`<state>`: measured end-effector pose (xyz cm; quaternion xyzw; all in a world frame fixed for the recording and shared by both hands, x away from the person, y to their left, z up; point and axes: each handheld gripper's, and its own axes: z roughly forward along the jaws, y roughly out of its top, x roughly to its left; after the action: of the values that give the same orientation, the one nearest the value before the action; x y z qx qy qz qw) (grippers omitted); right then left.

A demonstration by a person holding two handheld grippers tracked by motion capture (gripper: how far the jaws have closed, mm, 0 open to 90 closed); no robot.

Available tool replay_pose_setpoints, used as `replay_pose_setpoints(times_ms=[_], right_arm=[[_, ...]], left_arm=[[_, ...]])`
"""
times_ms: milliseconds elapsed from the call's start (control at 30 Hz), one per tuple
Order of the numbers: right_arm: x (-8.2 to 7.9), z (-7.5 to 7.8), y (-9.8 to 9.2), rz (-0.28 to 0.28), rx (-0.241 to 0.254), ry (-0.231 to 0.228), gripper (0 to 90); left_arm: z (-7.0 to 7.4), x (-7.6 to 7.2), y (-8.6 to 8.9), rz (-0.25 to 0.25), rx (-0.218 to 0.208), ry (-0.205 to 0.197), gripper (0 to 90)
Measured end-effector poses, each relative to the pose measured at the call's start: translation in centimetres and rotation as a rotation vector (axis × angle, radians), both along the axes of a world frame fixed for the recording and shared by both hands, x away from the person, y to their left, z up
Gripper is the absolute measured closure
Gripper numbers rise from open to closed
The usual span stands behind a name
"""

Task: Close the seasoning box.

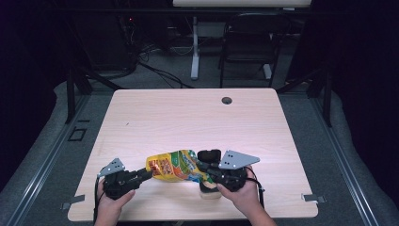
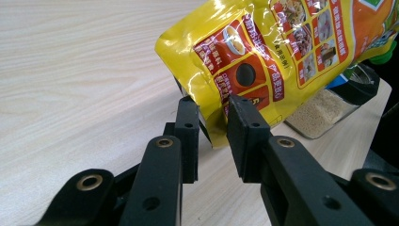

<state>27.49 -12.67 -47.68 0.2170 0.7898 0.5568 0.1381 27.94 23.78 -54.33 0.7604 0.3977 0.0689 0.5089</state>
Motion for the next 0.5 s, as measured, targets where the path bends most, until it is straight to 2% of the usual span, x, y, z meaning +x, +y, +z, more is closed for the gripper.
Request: replay_pose_setpoints(times_ms=[267,500], right_arm=[[-0.01,0.12,0.35,0.006,-0.006,-0.005,90.0],[0.08,0.18,0.45,0.008,-0.003,-0.003,90.0]], left_arm=[[-0.79,0.26,-0.28,-0.003,0.019,0.027,73.6],[-0.93,0.37,-0.33,0.003,0.019,0.027,73.3]])
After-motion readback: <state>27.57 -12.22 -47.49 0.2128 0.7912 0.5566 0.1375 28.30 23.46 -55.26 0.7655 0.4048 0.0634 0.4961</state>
